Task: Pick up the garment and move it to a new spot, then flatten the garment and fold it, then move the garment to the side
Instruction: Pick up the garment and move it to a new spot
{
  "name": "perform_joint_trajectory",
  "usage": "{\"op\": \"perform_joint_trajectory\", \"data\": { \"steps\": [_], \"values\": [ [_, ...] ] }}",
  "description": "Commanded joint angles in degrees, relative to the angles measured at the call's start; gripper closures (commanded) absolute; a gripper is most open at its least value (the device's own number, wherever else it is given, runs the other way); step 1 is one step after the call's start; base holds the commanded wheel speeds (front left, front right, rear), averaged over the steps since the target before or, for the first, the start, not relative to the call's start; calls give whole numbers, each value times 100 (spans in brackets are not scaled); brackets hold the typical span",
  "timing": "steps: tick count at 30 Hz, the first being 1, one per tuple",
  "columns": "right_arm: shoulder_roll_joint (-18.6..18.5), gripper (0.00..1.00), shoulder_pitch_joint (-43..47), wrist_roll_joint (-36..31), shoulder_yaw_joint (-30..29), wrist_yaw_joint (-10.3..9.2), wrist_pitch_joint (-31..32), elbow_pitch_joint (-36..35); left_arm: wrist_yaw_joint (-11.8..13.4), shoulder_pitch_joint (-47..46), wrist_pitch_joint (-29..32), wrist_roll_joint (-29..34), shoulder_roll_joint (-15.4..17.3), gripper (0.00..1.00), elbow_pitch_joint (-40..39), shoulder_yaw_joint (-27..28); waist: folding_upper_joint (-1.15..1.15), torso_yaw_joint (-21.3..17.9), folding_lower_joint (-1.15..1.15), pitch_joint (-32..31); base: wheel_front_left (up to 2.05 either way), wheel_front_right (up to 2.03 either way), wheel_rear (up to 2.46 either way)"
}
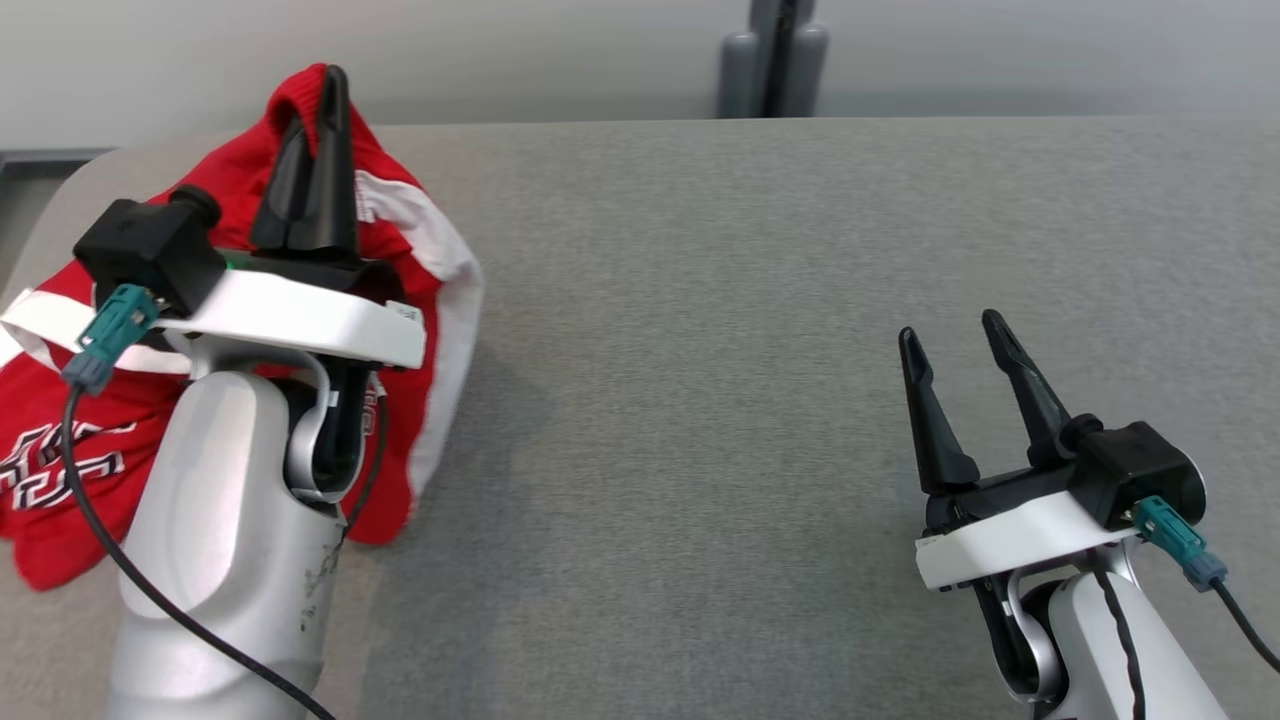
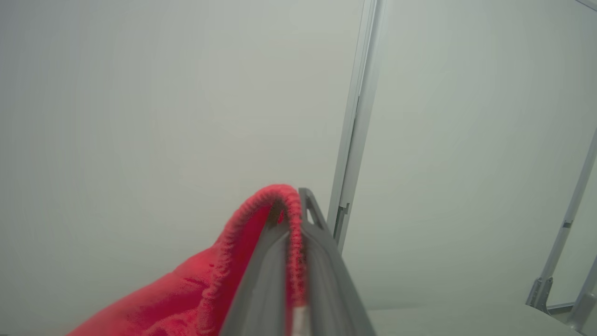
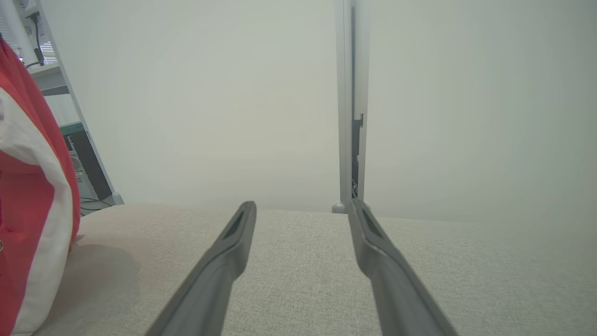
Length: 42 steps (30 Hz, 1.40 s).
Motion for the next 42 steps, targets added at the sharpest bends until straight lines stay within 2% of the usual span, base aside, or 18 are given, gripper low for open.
{"op": "perform_joint_trajectory", "data": {
  "steps": [1, 10, 16, 22, 29, 35, 39, 40, 41, 42],
  "values": [
    [-31, 0, 23, 33, -11, 9, -38, -44, -39, 39, 34, -56, 15, 100, -60, -20, 0, -251, 0, -48, 0, 0, 0],
    [-28, 0, 13, 44, -74, 9, -38, -159, -150, -214, 256, -169, -106, 100, -228, -653, 0, -1148, 0, -9, 0, 0, 0],
    [-28, 0, 52, 84, -125, 9, -38, -181, -134, -521, 176, -175, -156, 100, -114, -1076, 0, -1671, 0, 9, 0, 0, 0],
    [-27, 0, 77, 156, -71, 9, -38, -168, -25, -854, 82, -253, -174, 100, 12, -1421, 0, -2010, 0, 5, 0, 0, 0],
    [-27, 0, 95, 189, -107, 9, -38, -257, 161, -638, 36, -435, -171, 100, 661, -1672, 0, -2113, 0, 112, 0, 0, 0],
    [-28, 0, 70, 170, -139, 9, -38, -253, 386, -300, -135, -345, -93, 100, 1615, -1629, 0, -1969, 0, 255, 0, 0, 0],
    [-27, 0, 15, 169, -68, 9, -38, -240, 393, -284, -253, -316, -59, 100, 2186, -1564, 0, -1843, 0, 319, 0, 0, 0],
    [-28, 0, 1, 164, -64, 9, -38, -237, 390, -313, -274, -303, -64, 90, 2300, -1539, 0, -1811, 0, 329, 0, 0, 0],
    [-30, 0, -13, 163, -60, 9, -38, -236, 401, -345, -285, -305, -68, 58, 2406, -1504, 0, -1781, 0, 341, 0, 0, 0],
    [-29, 0, -22, 158, -49, 9, -38, -230, 409, -374, -299, -292, -72, 0, 2497, -1474, 0, -1750, 0, 345, 0, 0, 0]
  ]
}}
